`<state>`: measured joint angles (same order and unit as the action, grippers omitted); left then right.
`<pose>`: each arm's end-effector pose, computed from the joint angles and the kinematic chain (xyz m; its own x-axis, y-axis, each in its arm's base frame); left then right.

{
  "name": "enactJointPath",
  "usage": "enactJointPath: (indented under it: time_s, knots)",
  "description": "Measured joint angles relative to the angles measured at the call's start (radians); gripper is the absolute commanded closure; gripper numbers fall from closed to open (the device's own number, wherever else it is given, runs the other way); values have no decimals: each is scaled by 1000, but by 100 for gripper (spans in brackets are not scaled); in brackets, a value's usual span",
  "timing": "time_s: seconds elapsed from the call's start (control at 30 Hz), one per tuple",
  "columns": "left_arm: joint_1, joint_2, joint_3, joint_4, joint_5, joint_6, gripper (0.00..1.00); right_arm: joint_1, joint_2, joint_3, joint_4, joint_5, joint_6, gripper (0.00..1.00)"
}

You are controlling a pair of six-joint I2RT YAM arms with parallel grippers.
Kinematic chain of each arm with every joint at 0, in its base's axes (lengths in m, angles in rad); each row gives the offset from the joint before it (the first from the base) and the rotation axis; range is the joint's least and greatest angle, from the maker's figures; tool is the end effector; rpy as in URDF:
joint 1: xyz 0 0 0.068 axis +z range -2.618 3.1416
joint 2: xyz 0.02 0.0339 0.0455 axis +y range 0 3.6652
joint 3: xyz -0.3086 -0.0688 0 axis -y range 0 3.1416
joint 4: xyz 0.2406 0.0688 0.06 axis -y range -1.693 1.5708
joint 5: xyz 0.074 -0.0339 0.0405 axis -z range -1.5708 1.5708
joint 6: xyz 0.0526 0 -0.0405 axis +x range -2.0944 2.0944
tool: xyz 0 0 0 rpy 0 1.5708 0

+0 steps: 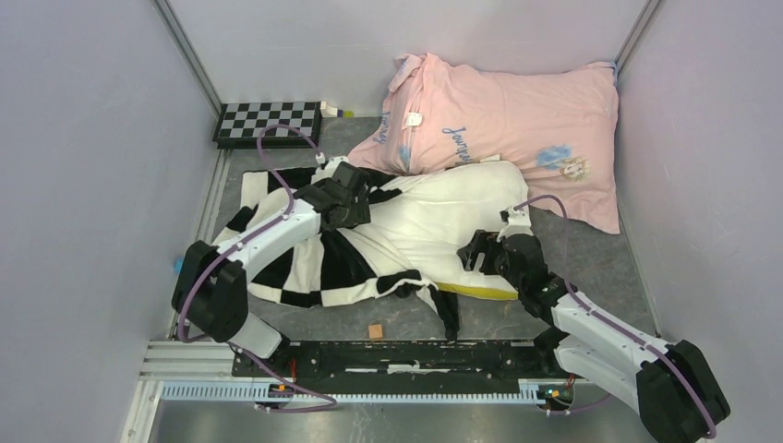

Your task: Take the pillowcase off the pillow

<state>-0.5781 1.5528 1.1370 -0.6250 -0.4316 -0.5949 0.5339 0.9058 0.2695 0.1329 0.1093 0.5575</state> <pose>0.2803 -0.1566 0.2747 -0.7774 -0.1006 -0.6210 -0.1406 0.9899 0.0156 0.1487 0.0812 0.2007 -0.5765 0.2701 -0.7712 -0.1398 0.8973 0.4188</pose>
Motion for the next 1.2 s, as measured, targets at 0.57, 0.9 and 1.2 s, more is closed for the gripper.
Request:
enactJointPath:
  time_s: [0.57,0.9,1.2]
  knots:
    - [191,-231,-407,384,394,-10,20,-50,-44,190,-269,-70,-169,2]
    - [202,-317,-573,603,494,-12,21,34,31,336,-231,-212,-213,3]
    - [202,-383,-630,641,517,-13,24,46,133,264,-232,-248,-204,2]
